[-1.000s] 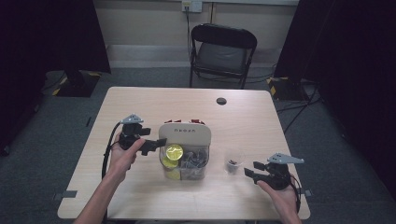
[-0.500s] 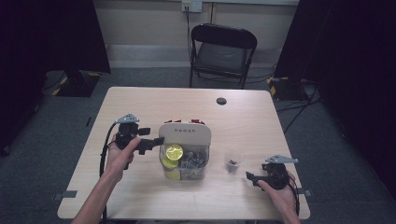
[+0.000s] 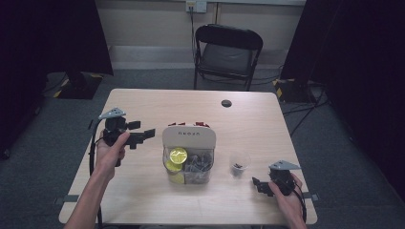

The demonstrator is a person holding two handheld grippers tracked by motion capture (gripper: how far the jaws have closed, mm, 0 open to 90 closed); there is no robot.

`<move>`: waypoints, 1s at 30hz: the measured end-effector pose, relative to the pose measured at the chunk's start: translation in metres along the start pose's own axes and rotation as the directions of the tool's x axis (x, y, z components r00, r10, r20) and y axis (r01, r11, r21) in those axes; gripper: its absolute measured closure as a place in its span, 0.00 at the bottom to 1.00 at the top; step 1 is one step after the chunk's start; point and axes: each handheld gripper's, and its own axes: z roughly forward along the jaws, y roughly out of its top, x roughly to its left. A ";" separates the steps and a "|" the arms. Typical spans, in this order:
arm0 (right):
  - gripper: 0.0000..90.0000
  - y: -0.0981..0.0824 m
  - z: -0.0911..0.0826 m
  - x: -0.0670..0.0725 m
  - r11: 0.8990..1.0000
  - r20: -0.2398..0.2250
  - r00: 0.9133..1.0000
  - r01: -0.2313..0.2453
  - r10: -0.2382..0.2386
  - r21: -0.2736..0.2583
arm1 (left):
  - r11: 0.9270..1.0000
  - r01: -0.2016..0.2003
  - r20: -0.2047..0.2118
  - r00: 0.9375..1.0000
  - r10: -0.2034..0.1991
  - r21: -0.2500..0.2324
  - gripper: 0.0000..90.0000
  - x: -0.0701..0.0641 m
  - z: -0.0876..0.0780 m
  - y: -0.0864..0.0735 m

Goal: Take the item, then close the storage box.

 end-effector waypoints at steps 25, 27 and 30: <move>0.15 -0.005 0.001 0.000 0.999 0.002 1.000 0.007 -0.007 -0.039 | 1.000 0.009 0.012 1.000 -0.009 0.014 0.19 -0.004 0.037 0.002; 0.15 -0.005 0.001 0.000 0.999 0.003 1.000 0.007 -0.007 -0.040 | 1.000 0.006 0.021 1.000 -0.006 0.015 0.19 -0.008 0.038 0.003; 0.15 -0.005 0.001 0.000 0.999 0.003 1.000 0.007 -0.007 -0.040 | 1.000 0.000 0.015 1.000 0.000 0.015 0.22 -0.011 0.040 0.003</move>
